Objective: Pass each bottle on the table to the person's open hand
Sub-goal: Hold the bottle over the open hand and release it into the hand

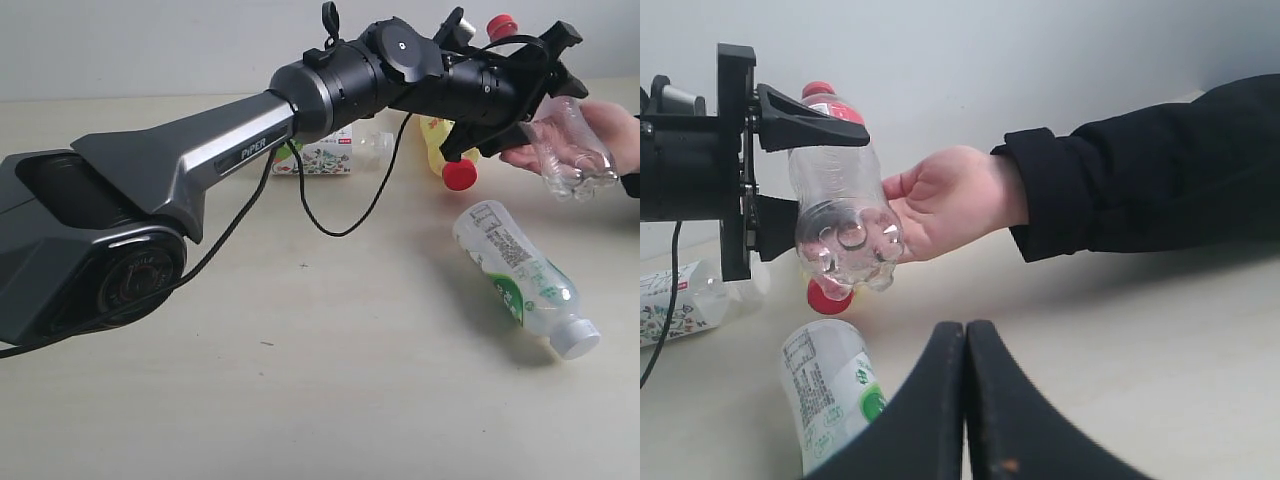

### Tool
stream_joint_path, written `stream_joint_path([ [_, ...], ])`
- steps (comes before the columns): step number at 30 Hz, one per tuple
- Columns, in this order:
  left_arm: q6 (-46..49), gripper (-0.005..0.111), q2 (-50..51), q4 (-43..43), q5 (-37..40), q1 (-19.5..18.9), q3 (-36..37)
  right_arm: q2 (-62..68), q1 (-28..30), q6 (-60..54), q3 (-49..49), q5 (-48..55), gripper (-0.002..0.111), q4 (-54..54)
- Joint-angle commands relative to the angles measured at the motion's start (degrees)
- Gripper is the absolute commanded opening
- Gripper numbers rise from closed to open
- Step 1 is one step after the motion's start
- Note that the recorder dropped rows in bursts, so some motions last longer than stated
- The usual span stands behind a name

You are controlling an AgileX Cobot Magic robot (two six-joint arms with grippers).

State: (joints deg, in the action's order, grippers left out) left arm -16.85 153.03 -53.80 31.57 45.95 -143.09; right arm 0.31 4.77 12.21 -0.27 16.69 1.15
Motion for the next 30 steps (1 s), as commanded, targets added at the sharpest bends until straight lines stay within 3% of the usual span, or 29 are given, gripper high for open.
stream_joint_path([
  [1,0.16,0.065,-0.22,-0.68,-1.04,-0.28,-0.33,-0.31,-0.13,-0.16,0.27,-0.49,0.0,-0.06],
  [30,0.45,0.067,-0.22,1.04,-2.13,0.26,-0.33,-0.31,-0.13,-0.16,0.27,-0.69,0.0,-0.06],
])
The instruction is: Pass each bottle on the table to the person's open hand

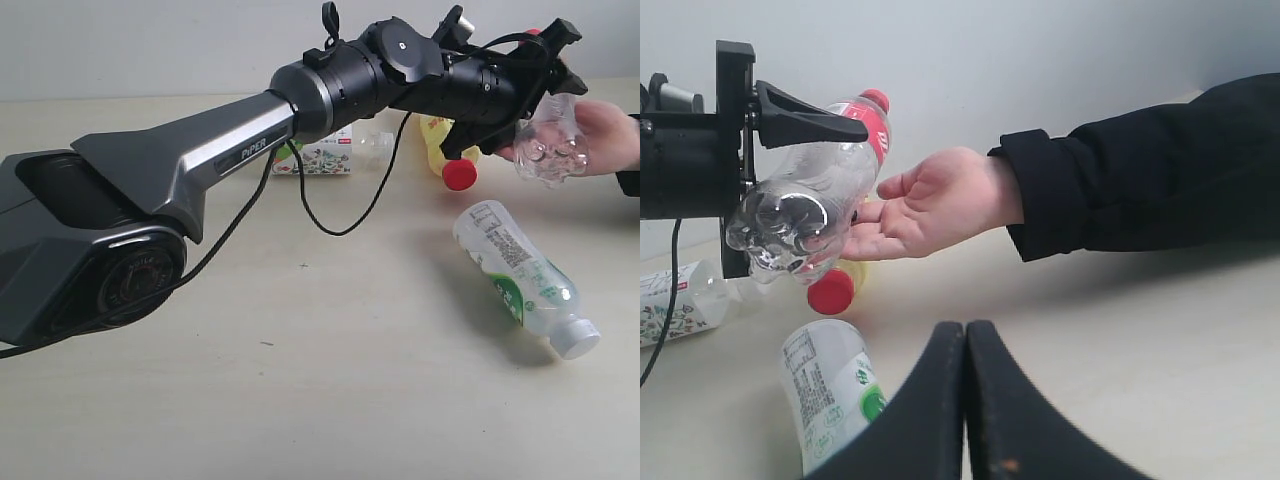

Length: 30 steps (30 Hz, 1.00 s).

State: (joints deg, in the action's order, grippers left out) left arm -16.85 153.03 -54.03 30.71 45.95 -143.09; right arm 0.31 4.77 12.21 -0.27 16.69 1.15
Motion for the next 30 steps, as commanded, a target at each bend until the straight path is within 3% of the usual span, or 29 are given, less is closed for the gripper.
stream_joint_path([
  [1,0.54,0.069,-0.22,2.15,-1.27,0.26,-0.33,-0.31,-0.13,-0.16,0.27,-0.69,0.0,-0.06],
  [9,1.58,0.084,-0.22,2.72,-1.33,0.26,-0.33,-0.31,-0.13,-0.16,0.27,-0.55,0.0,-0.06],
  [30,2.0,0.084,-2.02,1.19,0.4,-0.46,-0.33,-0.31,-0.13,-0.16,0.27,-0.55,0.0,-0.06],
])
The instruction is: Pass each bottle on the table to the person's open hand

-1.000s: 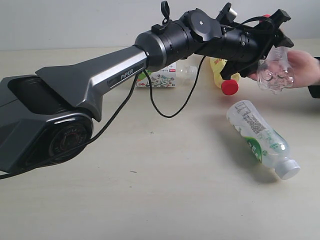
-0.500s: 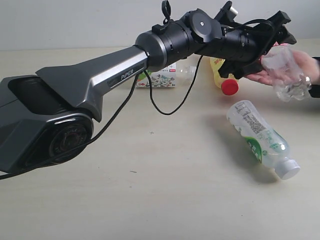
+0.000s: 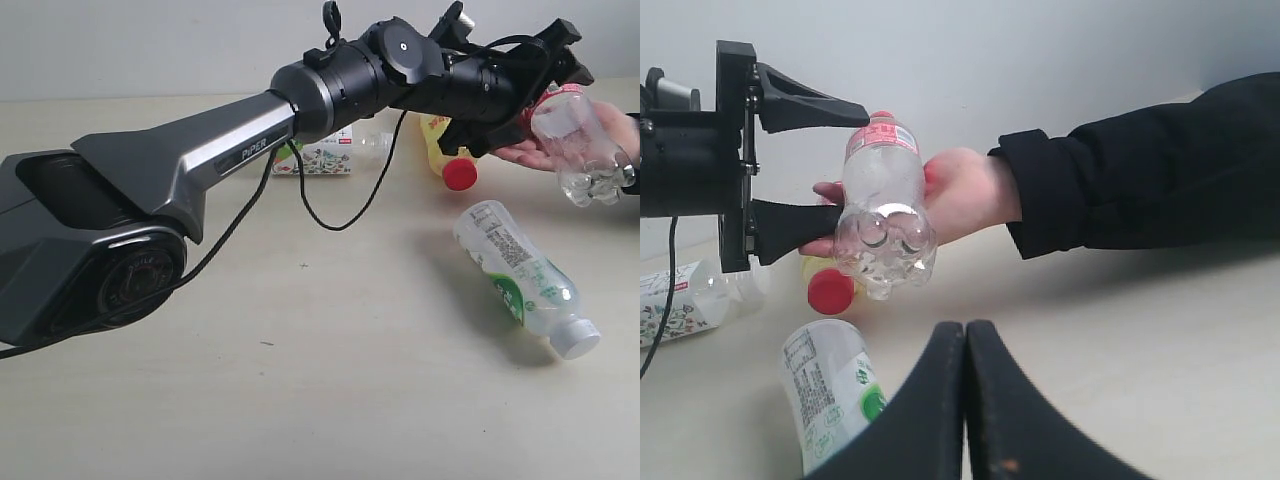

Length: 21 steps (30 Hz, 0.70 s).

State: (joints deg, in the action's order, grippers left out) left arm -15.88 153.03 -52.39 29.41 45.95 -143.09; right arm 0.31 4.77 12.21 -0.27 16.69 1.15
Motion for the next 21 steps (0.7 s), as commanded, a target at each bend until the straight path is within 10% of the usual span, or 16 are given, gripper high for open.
stream_joint_path([
  [1,1.54,0.084,-2.52,-0.34,2.63,-0.78,-0.33,-0.31,-0.13,-0.16,0.27,-0.55,0.0,-0.06],
  [10,6.89,0.076,-7.24,0.37,15.35,-3.93,-0.33,-0.31,-0.13,-0.16,0.27,-0.55,0.0,-0.06],
  [21,19.37,0.001,-11.9,0.45,32.15,-7.47,-0.33,-0.31,-0.13,-0.16,0.27,-0.55,0.0,-0.06],
])
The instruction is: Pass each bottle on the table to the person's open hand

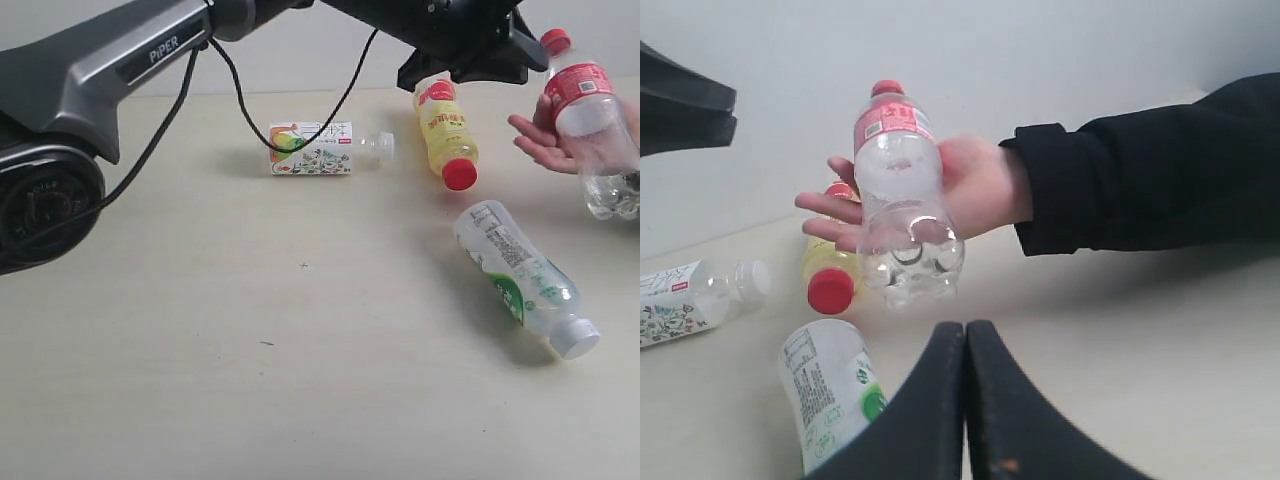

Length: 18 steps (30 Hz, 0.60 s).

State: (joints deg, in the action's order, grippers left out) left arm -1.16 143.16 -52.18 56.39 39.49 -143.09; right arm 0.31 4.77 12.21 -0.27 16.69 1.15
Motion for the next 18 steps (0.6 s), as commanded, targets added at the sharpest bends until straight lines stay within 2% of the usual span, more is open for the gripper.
stream_joint_path([
  [1,5.95,0.0,-2.55,0.24,6.33,-1.28,-0.33,-0.31,-0.13,-0.16,0.27,-0.55,0.0,-0.06],
  [5,13.37,0.0,-4.23,2.15,10.35,-1.7,-0.33,-0.31,-0.13,-0.16,0.27,-0.55,0.0,-0.06],
  [13,14.56,0.0,-7.34,15.17,13.58,-0.68,-0.33,-0.31,-0.13,-0.16,0.27,-0.55,0.0,-0.06],
  [18,17.46,0.0,-9.57,17.3,13.58,-0.58,0.9,-0.31,-0.13,-0.16,0.27,-0.55,0.0,-0.06],
])
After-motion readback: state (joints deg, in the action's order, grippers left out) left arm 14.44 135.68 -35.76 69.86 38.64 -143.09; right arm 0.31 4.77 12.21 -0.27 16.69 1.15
